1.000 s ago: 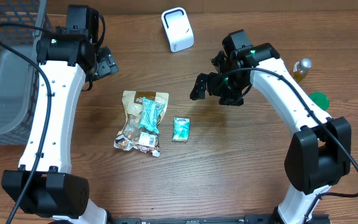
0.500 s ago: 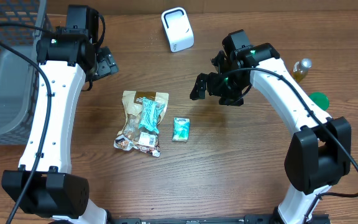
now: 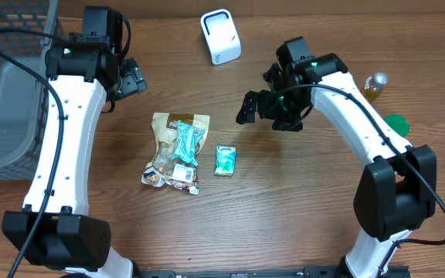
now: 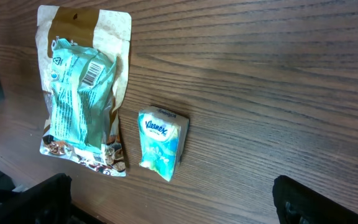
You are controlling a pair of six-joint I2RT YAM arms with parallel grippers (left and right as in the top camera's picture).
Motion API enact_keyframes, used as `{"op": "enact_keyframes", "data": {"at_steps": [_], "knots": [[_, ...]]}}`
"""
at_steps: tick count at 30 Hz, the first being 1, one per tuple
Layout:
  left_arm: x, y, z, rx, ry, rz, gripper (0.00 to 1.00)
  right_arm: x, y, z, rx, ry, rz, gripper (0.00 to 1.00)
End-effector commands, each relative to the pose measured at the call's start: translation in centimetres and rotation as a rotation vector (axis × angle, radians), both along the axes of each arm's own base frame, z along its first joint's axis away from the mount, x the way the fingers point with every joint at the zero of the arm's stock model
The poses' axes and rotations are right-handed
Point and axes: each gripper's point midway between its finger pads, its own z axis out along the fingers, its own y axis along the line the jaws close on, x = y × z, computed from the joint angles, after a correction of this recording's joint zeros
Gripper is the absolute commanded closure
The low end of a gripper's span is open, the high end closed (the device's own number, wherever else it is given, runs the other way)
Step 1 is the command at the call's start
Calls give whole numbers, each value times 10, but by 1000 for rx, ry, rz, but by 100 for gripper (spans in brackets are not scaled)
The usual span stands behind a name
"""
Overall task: Scan the item barcode
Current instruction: 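Move the right gripper over the Kleenex tissue pack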
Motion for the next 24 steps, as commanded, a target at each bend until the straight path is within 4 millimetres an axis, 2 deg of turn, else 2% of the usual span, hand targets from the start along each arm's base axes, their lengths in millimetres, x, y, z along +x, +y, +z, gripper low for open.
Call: {"op": "enact_keyframes", "data": {"at_steps": [1,24], "knots": [[1,-1,12,17,-29,-19,1,-1,0,0,4,2,-1,0],[1,-1,12,17,-30,-19,0,-1,0,0,4,2,-1,0]]}}
